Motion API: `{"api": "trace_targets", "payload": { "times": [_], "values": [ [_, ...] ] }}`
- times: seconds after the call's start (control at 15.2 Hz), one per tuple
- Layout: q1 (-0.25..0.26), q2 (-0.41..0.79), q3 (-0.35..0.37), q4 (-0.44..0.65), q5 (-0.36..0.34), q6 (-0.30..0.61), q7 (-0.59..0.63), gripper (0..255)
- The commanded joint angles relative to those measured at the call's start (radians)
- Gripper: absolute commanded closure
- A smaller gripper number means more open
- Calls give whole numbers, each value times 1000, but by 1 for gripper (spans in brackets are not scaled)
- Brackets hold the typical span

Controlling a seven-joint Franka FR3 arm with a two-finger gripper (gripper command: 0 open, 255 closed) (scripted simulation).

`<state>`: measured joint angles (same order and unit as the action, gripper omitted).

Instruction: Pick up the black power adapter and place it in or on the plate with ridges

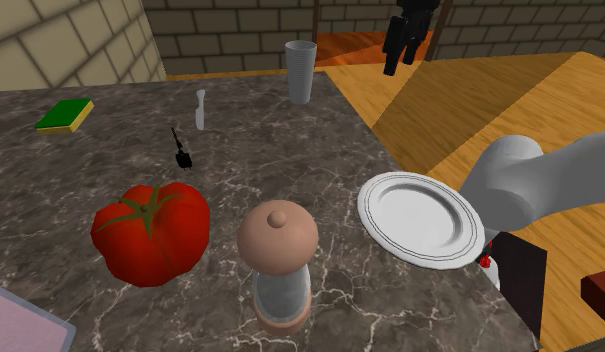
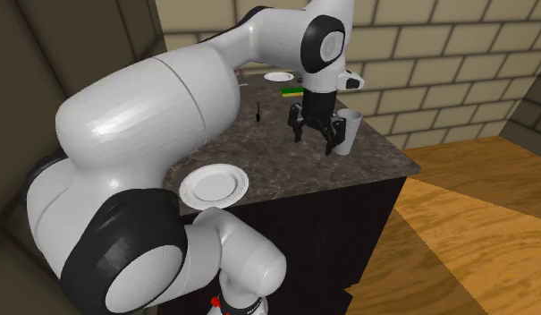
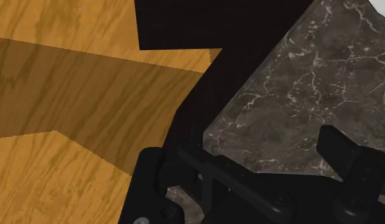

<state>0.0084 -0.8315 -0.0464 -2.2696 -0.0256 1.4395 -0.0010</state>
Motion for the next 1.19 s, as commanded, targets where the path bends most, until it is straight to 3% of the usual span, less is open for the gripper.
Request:
{"api": "trace_targets", "payload": {
  "times": [0.0,0.59,1.12],
  "values": [
    [0,0,0,0,0,0,0,0],
    [55,130,162,4,108,187,157,0],
    [85,308,306,87,145,344,294,0]
  ]
}}
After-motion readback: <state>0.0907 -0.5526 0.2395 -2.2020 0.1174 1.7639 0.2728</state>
